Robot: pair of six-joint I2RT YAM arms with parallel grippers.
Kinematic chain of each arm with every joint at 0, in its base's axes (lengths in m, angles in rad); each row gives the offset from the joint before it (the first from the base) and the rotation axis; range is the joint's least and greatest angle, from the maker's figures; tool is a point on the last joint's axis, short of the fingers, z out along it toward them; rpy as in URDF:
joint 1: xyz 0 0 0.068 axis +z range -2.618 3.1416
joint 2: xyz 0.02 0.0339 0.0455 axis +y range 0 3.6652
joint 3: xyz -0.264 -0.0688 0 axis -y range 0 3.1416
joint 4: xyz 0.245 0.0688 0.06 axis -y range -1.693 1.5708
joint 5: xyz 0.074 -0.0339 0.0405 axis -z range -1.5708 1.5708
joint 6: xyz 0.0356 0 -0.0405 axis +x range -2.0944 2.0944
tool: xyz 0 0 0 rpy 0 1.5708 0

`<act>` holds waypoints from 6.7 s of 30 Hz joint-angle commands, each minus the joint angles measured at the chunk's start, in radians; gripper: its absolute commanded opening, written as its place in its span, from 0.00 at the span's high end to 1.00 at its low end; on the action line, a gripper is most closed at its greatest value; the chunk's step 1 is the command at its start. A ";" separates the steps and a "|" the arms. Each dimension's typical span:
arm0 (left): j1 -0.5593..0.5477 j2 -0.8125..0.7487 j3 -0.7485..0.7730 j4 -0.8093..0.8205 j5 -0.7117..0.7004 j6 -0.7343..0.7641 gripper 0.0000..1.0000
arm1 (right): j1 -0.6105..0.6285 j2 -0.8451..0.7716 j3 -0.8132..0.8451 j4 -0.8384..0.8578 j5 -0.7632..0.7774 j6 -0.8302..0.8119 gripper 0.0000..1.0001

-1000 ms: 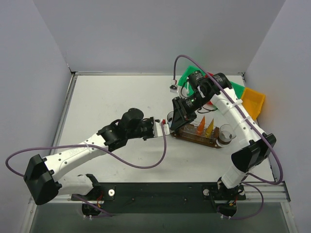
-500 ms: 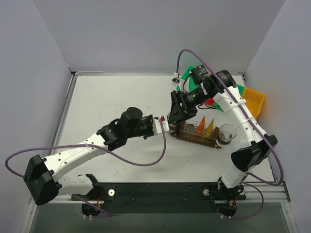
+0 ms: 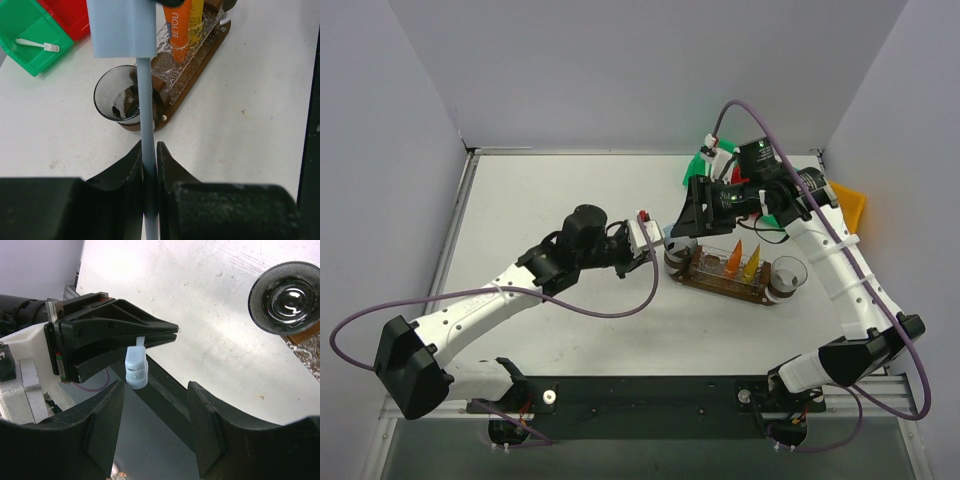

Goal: Prepare toiletry sets of a toothbrush and toothpaste on the tray

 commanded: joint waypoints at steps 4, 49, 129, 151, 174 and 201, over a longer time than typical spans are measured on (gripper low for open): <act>0.018 0.022 0.070 0.059 0.086 -0.070 1.00 | 0.028 -0.006 -0.010 0.106 0.044 0.049 0.52; 0.036 0.025 0.090 0.087 -0.052 -0.189 0.17 | 0.083 -0.009 0.061 0.073 0.280 0.018 1.00; 0.352 0.034 0.093 0.030 -0.187 -0.485 0.16 | -0.007 0.161 -0.087 0.016 0.630 -0.256 1.00; 0.365 0.036 0.084 0.039 -0.181 -0.487 0.16 | 0.009 0.236 -0.036 -0.033 0.635 -0.309 1.00; 0.366 0.026 0.073 0.048 -0.175 -0.495 0.16 | 0.011 0.267 0.051 -0.112 0.601 -0.309 1.00; 0.366 0.014 0.062 0.053 -0.170 -0.496 0.16 | 0.037 0.259 -0.028 -0.059 0.656 -0.319 1.00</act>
